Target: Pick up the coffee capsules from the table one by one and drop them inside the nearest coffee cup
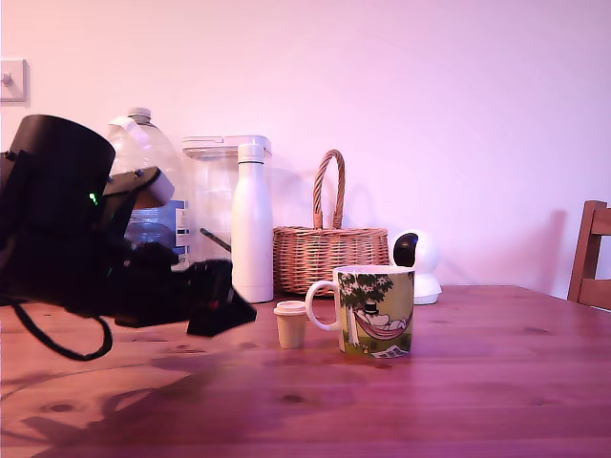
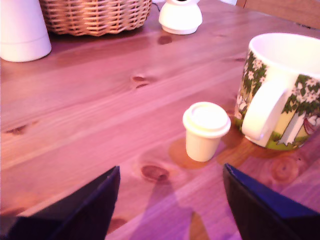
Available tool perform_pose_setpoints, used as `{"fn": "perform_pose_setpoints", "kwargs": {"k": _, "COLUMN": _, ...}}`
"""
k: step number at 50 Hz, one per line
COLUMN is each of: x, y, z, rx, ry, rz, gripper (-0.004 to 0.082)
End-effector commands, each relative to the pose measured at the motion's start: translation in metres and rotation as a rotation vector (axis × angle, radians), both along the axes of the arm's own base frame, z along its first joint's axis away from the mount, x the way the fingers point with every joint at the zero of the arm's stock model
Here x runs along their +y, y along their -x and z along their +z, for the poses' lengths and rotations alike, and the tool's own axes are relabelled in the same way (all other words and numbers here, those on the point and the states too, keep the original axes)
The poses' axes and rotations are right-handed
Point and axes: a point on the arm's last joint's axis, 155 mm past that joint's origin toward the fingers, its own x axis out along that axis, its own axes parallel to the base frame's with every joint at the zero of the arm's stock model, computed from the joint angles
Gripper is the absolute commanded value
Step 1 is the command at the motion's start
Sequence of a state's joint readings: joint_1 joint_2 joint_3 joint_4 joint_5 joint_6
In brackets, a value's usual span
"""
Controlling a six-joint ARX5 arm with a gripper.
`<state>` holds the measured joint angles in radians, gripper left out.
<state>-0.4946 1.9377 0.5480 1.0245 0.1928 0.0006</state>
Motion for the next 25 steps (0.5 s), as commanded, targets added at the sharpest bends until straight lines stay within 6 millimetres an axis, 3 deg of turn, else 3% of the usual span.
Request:
{"fn": "perform_pose_setpoints", "kwargs": {"k": 1, "x": -0.003, "y": 0.001, "z": 0.006, "rx": -0.019, "ry": -0.001, "rz": -0.023, "gripper": 0.0589}}
{"fn": "perform_pose_setpoints", "kwargs": {"k": 25, "x": -0.020, "y": -0.003, "z": 0.001, "rx": 0.045, "ry": -0.028, "rz": -0.075, "gripper": 0.0589}}
